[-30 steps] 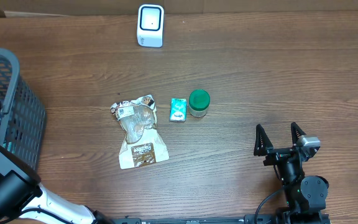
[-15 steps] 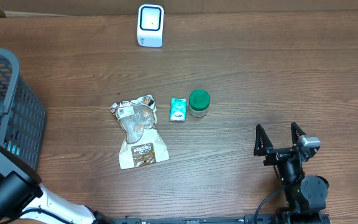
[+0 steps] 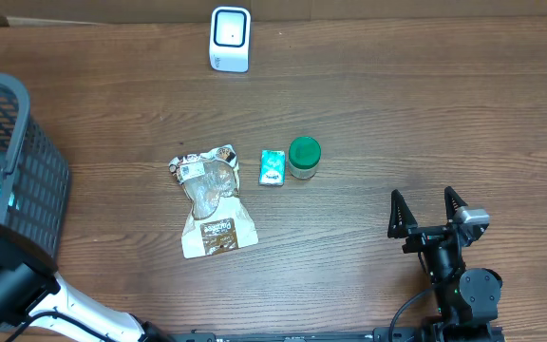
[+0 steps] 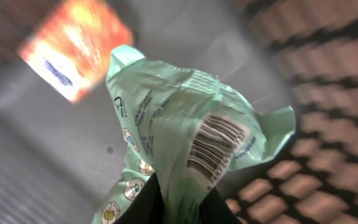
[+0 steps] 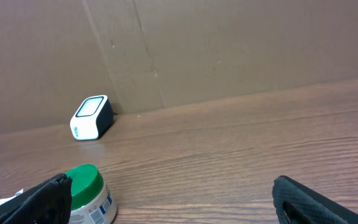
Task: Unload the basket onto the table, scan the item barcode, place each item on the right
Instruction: 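Grasp the green wipes pack with the left gripper and lift it, then swing the held wipes pack up in front of the white scanner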
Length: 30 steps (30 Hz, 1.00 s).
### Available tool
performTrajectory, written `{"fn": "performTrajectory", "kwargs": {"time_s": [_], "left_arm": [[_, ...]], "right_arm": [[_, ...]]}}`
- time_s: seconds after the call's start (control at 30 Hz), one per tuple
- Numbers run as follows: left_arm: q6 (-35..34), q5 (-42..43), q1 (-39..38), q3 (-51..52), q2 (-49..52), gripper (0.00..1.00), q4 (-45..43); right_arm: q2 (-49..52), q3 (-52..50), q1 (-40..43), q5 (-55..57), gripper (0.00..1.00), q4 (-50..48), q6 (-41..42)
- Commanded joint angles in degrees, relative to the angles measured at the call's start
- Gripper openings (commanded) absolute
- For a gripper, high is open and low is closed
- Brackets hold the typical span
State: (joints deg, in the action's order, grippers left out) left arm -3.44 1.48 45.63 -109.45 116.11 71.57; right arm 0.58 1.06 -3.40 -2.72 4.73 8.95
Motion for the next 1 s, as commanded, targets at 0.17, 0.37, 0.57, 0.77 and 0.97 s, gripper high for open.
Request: {"fn": "performTrajectory", "kwargs": {"time_s": [0.17,0.37,0.57,0.77,0.97], "left_arm": [[-2.99,16.11,-2.23,-25.81,-4.85,0.04,10.78],[-3.02,19.80,-8.20,-31.30,-12.07,0.04,13.64],[-3.02,20.24,-21.14,-31.30,-16.44,0.04,16.90],[-9.14,19.78,-39.17,-28.22,-14.25,0.04,21.92],[-21.09,15.32,-51.84,-20.26,-9.60,0.04,21.55]], "right_arm": [[-0.42,-0.59,0.11,0.24,1.00,-0.13,-0.46],[-0.42,-0.59,0.11,0.24,1.00,-0.13,-0.46],[-0.42,-0.59,0.11,0.24,1.00,-0.13,-0.46],[-0.42,-0.59,0.11,0.24,1.00,-0.13,-0.46],[-0.42,-0.59,0.11,0.24,1.00,-0.13,-0.46]]}}
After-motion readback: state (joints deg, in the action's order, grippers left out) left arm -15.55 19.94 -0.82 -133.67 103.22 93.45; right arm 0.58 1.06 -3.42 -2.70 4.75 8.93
